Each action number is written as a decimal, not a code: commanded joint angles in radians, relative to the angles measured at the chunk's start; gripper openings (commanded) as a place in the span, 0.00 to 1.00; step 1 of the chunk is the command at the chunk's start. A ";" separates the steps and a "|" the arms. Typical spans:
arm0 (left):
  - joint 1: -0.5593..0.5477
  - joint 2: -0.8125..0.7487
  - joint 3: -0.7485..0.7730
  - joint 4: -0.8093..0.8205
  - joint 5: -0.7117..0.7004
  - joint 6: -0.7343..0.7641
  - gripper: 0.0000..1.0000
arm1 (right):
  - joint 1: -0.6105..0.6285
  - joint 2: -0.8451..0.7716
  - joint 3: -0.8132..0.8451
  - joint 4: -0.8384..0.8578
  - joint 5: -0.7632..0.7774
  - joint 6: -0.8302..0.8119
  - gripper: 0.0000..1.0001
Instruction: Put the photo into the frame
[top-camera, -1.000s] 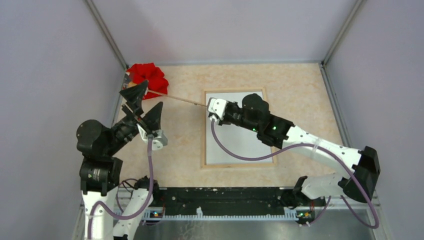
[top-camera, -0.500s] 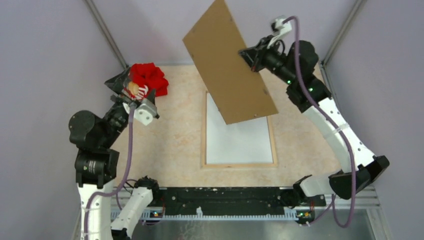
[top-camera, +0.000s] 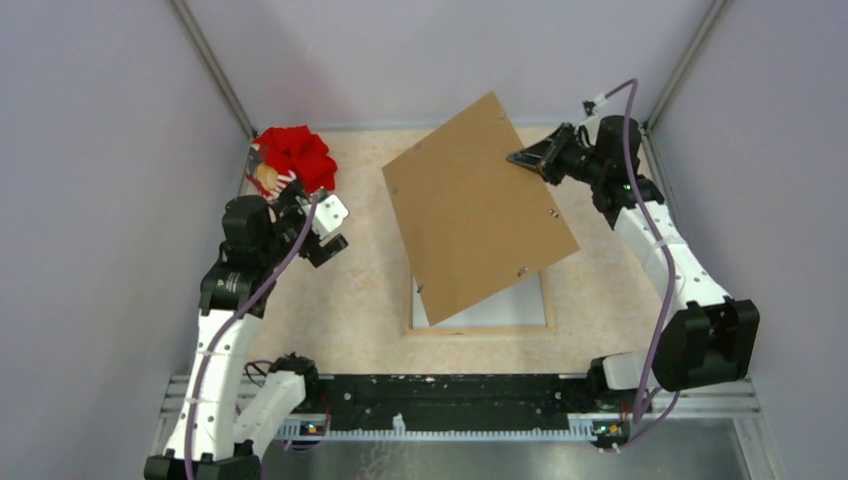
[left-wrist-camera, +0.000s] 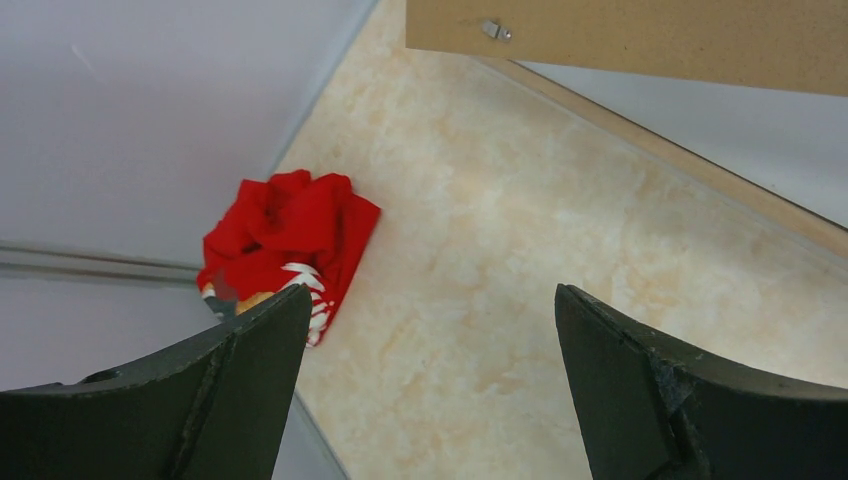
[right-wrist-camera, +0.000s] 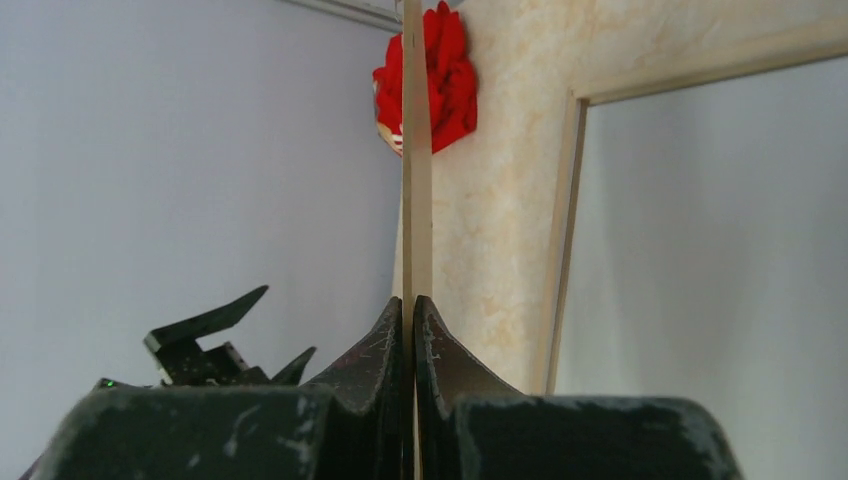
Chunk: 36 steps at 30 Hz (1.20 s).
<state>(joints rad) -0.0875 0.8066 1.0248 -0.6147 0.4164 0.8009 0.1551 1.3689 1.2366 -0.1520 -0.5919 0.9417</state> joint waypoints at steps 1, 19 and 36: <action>0.000 0.016 -0.046 0.014 -0.005 -0.046 0.98 | 0.001 -0.084 -0.038 0.158 -0.014 0.132 0.00; 0.000 0.025 -0.199 0.050 -0.011 -0.045 0.98 | -0.036 -0.125 -0.594 0.730 0.144 0.263 0.00; 0.000 0.040 -0.207 0.067 -0.034 -0.034 0.98 | -0.099 -0.015 -0.672 0.881 0.060 0.282 0.00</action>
<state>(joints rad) -0.0875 0.8444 0.8261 -0.5858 0.3885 0.7559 0.0662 1.3350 0.5697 0.5816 -0.4915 1.1767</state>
